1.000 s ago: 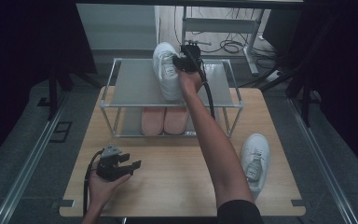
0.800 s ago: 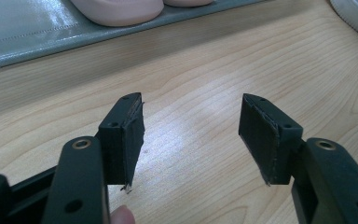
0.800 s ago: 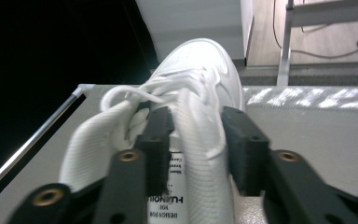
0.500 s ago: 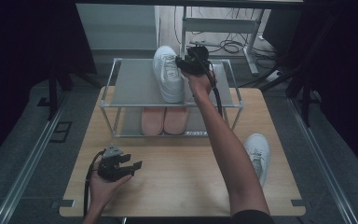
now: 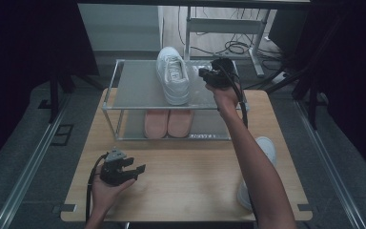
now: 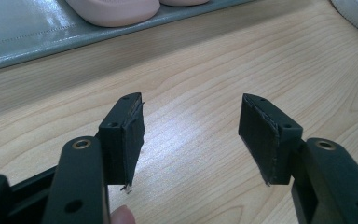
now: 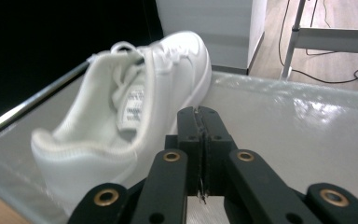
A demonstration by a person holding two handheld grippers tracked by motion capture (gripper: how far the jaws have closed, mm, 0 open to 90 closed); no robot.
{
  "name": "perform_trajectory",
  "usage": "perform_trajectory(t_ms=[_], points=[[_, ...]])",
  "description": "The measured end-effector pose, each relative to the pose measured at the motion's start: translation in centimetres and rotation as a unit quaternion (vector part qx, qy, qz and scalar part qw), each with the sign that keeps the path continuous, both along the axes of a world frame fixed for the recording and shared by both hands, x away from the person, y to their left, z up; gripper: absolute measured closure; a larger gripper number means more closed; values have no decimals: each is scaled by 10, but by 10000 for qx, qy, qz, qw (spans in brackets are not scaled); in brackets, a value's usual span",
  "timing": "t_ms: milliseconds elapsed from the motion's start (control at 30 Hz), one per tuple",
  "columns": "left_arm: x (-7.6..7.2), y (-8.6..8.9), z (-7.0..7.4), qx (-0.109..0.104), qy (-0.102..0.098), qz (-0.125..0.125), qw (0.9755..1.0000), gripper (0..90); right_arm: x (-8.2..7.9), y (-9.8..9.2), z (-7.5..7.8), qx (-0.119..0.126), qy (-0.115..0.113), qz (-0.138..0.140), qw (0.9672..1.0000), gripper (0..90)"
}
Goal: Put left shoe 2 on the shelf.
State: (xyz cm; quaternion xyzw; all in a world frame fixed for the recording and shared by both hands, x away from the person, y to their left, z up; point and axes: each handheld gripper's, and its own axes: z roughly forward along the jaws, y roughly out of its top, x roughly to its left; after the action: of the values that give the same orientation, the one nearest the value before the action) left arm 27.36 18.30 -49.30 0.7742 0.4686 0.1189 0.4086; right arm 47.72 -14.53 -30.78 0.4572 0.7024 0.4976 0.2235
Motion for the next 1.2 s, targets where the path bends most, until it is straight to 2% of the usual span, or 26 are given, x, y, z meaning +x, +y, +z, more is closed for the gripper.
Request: perform_trajectory(t_ms=[200,433,833,1200], points=[[-1,-1,1,16,-5,-28,10000,410,-9,-10,-12,-146,97,130,9998,892],[-1,-2,-1,18,5,-30,10000,413,-11,-10,-25,-248,148,281,9992,892],[1,-3,-3,55,85,-63,9999,410,-11,-1,-41,-346,311,443,9979,893],[0,-3,-3,44,74,-71,9999,410,-10,13,-50,-443,396,569,9966,893]])
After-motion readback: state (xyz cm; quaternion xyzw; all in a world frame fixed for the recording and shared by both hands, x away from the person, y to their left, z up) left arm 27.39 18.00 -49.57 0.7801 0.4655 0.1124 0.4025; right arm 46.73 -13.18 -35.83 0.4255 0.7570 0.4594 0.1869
